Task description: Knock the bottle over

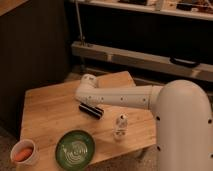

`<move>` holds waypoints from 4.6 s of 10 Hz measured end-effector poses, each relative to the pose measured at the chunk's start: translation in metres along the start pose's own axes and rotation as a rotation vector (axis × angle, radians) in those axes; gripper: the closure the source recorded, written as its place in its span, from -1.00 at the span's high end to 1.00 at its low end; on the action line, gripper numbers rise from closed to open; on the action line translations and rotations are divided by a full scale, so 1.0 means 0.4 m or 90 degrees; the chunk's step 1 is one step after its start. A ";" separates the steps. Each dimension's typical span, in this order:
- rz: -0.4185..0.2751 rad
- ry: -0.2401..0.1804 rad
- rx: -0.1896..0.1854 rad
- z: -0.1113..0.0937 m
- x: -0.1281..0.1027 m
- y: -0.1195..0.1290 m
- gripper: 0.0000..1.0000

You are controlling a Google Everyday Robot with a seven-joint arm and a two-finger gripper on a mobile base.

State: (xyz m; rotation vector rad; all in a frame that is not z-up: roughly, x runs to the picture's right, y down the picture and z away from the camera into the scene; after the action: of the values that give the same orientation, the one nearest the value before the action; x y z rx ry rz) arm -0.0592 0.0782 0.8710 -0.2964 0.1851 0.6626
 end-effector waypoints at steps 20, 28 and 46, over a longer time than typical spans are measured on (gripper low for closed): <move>0.002 -0.001 0.001 -0.003 0.001 -0.005 -0.59; 0.159 -0.003 -0.022 -0.074 0.136 -0.418 -0.59; 0.266 -0.015 -0.093 -0.323 0.720 -0.136 -0.59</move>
State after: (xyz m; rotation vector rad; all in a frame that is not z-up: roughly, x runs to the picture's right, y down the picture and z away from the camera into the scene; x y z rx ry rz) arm 0.1883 0.1610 0.6853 -0.3955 0.1779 1.0958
